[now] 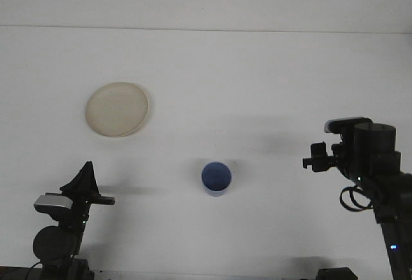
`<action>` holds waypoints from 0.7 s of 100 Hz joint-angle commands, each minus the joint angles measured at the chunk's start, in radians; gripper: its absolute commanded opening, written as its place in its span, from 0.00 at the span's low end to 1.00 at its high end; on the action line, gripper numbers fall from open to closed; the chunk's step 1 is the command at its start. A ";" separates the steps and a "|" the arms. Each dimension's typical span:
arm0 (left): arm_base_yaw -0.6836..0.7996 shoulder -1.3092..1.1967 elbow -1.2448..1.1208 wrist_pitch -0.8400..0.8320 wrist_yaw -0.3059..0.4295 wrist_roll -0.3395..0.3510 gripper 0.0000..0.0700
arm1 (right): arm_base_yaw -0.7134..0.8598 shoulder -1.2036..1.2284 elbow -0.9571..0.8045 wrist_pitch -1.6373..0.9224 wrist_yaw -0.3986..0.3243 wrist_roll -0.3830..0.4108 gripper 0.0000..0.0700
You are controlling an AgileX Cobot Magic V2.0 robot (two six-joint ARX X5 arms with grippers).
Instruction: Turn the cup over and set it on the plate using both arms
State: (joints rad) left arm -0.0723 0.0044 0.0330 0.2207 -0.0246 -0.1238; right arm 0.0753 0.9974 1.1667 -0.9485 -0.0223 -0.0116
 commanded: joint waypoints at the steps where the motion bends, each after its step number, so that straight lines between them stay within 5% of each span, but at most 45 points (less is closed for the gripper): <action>1: 0.001 -0.001 -0.019 0.011 0.002 -0.005 0.02 | -0.005 -0.056 -0.072 0.063 0.004 0.016 0.58; 47: 0.001 -0.001 -0.019 0.011 0.002 -0.005 0.02 | -0.003 -0.515 -0.544 0.494 -0.008 0.018 0.58; 70: 0.001 -0.001 -0.019 0.011 0.002 -0.005 0.02 | -0.003 -0.567 -0.586 0.563 -0.033 0.015 0.58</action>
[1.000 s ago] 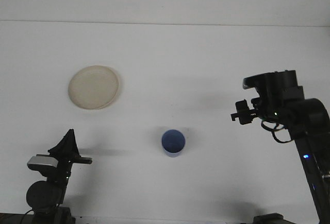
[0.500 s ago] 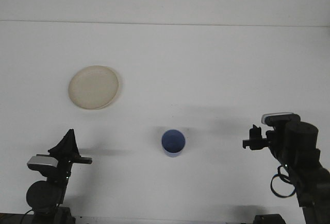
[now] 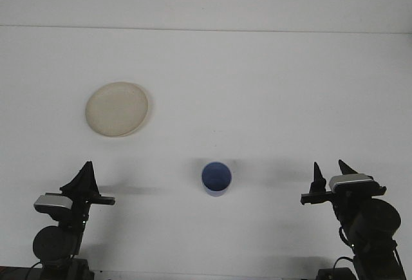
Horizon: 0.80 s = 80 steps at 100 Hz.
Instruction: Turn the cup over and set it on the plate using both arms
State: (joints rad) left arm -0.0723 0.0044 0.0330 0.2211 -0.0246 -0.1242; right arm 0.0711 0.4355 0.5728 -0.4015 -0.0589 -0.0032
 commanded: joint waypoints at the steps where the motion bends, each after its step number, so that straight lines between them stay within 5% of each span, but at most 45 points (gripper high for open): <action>1: 0.001 -0.001 -0.019 0.011 0.002 -0.005 0.02 | 0.002 -0.005 0.009 0.018 0.006 0.006 0.58; 80: 0.001 -0.001 -0.019 0.014 0.002 -0.005 0.02 | 0.002 -0.005 0.009 0.020 0.013 0.002 0.58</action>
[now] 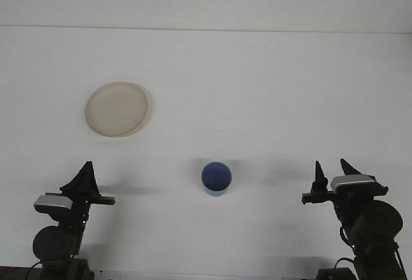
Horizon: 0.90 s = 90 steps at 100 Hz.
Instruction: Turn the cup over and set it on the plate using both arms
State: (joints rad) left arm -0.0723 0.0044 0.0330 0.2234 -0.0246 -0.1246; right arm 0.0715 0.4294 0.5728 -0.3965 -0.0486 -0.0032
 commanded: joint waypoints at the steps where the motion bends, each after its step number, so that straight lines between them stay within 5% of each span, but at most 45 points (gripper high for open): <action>1: 0.001 -0.001 -0.018 0.012 0.002 -0.005 0.02 | 0.001 0.002 0.009 0.015 0.003 0.002 0.58; 25: 0.000 0.003 0.066 -0.033 0.002 -0.031 0.02 | 0.001 0.002 0.009 0.014 0.003 0.002 0.58; 48: 0.000 0.123 0.325 -0.284 0.011 -0.095 0.02 | 0.001 0.002 0.009 0.015 0.003 0.002 0.58; 79: 0.000 0.510 0.766 -0.650 0.230 -0.074 0.02 | 0.001 0.002 0.009 0.015 0.003 0.003 0.58; 90: -0.001 0.645 0.892 -0.789 0.254 -0.062 0.02 | 0.001 0.002 0.009 0.015 0.003 0.003 0.58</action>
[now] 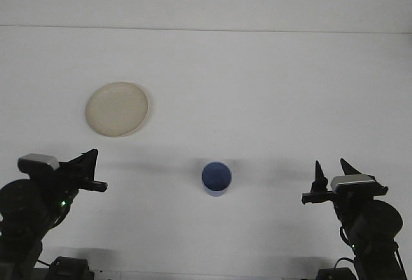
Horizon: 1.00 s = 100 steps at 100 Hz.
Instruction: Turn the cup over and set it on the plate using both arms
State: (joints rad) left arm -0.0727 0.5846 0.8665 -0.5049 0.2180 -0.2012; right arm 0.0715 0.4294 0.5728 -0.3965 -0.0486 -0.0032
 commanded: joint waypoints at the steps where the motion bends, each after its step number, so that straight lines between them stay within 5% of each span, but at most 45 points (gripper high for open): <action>1: -0.001 0.077 0.069 -0.074 0.012 0.018 0.02 | 0.001 0.002 0.009 0.014 0.003 0.003 0.58; 25: 0.000 0.286 0.237 -0.304 0.012 0.136 0.02 | 0.001 0.002 0.009 0.014 0.002 0.003 0.58; 63: 0.000 0.335 0.245 -0.294 0.011 0.137 0.03 | 0.001 0.002 0.009 0.015 0.000 0.003 0.58; 68: 0.000 0.335 0.245 -0.294 0.011 0.136 0.11 | 0.001 0.002 0.009 0.015 0.000 0.003 0.58; 81: -0.001 0.335 0.245 -0.293 0.011 0.130 0.57 | 0.001 0.002 0.009 0.015 0.000 0.003 0.58; 100: -0.002 0.339 0.254 -0.313 0.011 0.130 0.66 | 0.001 0.002 0.009 0.015 0.000 0.003 0.58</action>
State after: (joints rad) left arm -0.0727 0.9150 1.0950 -0.8135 0.2245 -0.0837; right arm 0.0715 0.4294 0.5728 -0.3965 -0.0490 -0.0032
